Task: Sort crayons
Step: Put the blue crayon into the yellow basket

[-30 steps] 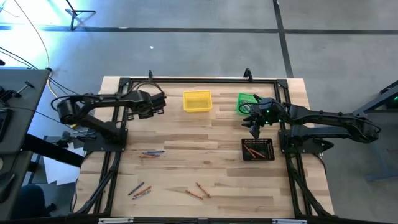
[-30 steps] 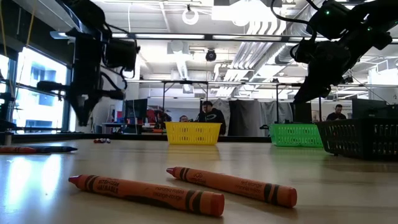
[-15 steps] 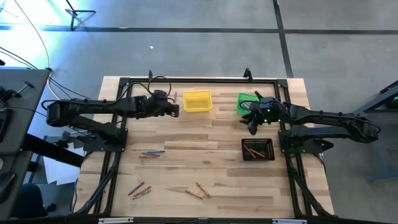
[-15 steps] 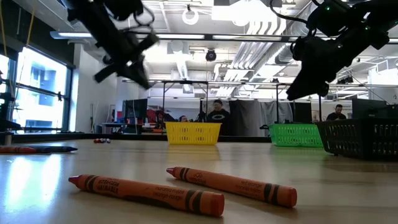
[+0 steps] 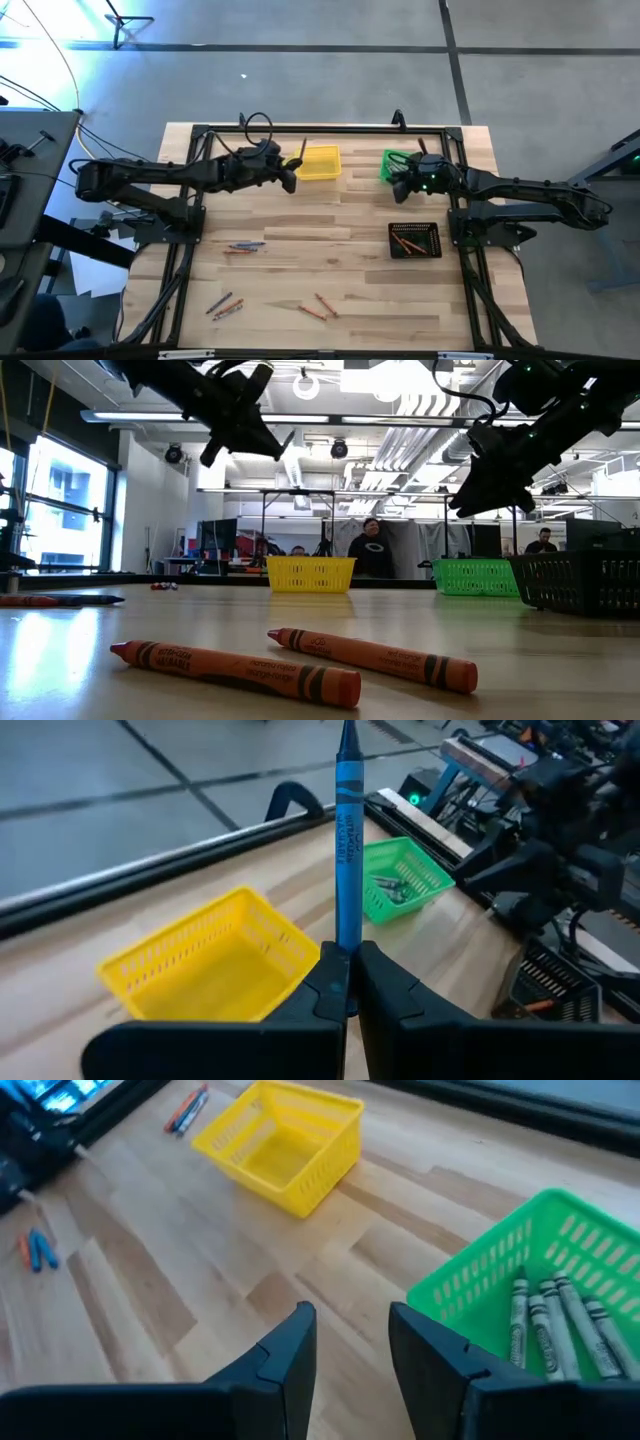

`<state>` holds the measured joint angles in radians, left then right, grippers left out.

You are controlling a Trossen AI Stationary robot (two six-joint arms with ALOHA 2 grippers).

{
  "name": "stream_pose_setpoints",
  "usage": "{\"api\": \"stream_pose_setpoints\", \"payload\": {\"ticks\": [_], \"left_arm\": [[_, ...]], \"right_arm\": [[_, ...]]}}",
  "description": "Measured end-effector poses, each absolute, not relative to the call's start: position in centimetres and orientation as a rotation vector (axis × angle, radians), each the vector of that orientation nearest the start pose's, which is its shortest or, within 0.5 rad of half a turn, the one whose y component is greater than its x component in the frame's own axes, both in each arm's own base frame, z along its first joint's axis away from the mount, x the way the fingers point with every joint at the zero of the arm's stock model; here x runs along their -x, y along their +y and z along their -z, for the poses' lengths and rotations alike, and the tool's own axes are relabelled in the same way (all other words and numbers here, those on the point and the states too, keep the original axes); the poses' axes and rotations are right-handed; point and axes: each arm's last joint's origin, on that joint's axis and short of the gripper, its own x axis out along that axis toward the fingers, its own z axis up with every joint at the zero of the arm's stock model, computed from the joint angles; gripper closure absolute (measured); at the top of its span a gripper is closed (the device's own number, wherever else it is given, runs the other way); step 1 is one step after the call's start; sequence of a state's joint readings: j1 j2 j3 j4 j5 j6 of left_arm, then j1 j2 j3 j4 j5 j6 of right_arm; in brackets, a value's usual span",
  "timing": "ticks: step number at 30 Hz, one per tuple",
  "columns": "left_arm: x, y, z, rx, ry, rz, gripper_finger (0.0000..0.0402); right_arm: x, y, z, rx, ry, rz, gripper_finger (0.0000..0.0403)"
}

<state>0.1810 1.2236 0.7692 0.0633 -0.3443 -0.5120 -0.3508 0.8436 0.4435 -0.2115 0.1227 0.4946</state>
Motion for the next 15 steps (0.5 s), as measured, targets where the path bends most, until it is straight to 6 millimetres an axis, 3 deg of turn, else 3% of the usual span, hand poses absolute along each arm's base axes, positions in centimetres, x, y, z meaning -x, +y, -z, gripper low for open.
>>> {"api": "stream_pose_setpoints", "payload": {"ticks": [10, 15], "left_arm": [[-28.5, 6.4, -24.4, 0.420, 0.227, -0.538, 0.0401], [-29.9, 7.8, -23.0, 0.428, 0.186, -0.526, 0.0401]], "right_arm": [[-16.0, -6.5, -20.6, -0.513, 0.464, 0.683, 0.0281], [-16.1, -6.5, -20.7, -0.506, 0.453, 0.682, 0.0281]]}}
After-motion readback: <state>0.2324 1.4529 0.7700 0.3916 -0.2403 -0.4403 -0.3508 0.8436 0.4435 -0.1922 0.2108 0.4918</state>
